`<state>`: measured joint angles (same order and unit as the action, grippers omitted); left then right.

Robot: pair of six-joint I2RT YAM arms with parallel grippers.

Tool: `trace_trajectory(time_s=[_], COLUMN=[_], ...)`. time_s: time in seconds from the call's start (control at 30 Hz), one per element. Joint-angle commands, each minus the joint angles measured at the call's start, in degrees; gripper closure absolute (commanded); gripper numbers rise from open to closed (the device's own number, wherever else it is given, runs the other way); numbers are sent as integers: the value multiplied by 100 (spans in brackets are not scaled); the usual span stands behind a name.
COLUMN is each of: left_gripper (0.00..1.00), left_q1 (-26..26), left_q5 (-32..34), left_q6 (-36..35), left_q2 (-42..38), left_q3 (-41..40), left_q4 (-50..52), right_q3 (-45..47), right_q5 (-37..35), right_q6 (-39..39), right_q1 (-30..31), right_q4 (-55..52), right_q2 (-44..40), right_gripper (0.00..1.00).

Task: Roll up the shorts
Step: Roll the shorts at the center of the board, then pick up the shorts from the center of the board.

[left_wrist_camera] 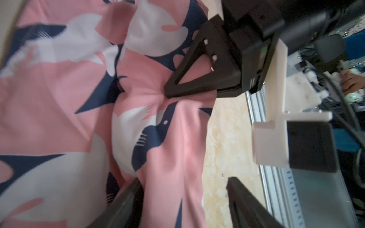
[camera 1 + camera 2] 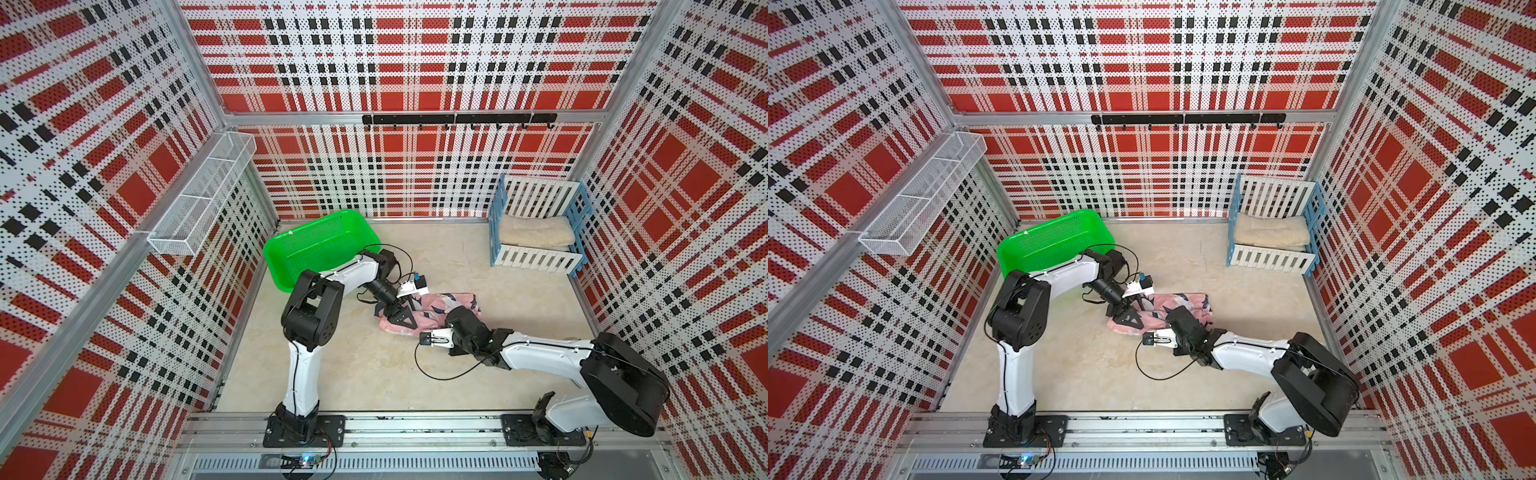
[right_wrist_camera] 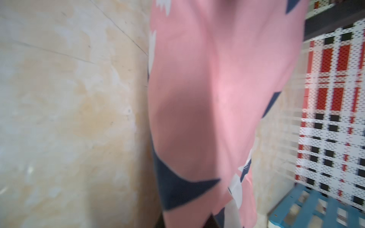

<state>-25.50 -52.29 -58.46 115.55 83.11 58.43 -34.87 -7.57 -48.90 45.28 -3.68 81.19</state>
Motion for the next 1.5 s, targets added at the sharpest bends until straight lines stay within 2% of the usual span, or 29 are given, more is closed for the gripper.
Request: trace_trajectory(time_s=[0.0,0.13,0.23,0.3,0.4,0.53,0.67,0.9,1.03,1.2,1.4,1.47], left_gripper=[25,22,18,17,14,15,16,16,16,16,18,18], left_q1=[132,141,133,88,-102,-711,-1319,-1936,-2068,-2377,-2714,-2724], left_q5=[432,1330,1603,1740,1764,2416,3026,4484,4918,5861,7214,7300], left_q6=[209,930,1239,1283,1089,690,496,-83,-374,-691,-1297,-1473], left_q2=[-1073,-2252,-2925,-3265,-3502,-3336,-3253,-3621,-3369,-2726,-1317,-971], left_q3=[-840,-2222,-3072,-3457,-3722,-3671,-3812,-4926,-5238,-5539,-5851,-5949], left_q4=[-1612,-3881,-5251,-5778,-5899,-5428,-5483,-6965,-7534,-8488,-11014,-11835], right_q3=[-389,-945,-1402,-1725,-2281,-3090,-3735,-4162,-4549,-4608,-4667,-4645], right_q5=[1529,2759,3545,3917,4544,5114,5506,6274,6466,6824,7181,7279], right_q6=[171,102,13,-37,-137,-297,-384,-749,-767,-640,-453,-566], right_q1=[-374,-1003,-1473,-1698,-1980,-2258,-2343,-2562,-2624,-2704,-2840,-2834], right_q4=[-1374,-2403,-3096,-3500,-4084,-4999,-5699,-6456,-6870,-6894,-6912,-6997], right_q2=[-168,108,558,908,1450,2370,3149,3980,4440,4564,4710,4744], right_gripper=[100,100,100,100,100,100,100,100,100,100,100,100])
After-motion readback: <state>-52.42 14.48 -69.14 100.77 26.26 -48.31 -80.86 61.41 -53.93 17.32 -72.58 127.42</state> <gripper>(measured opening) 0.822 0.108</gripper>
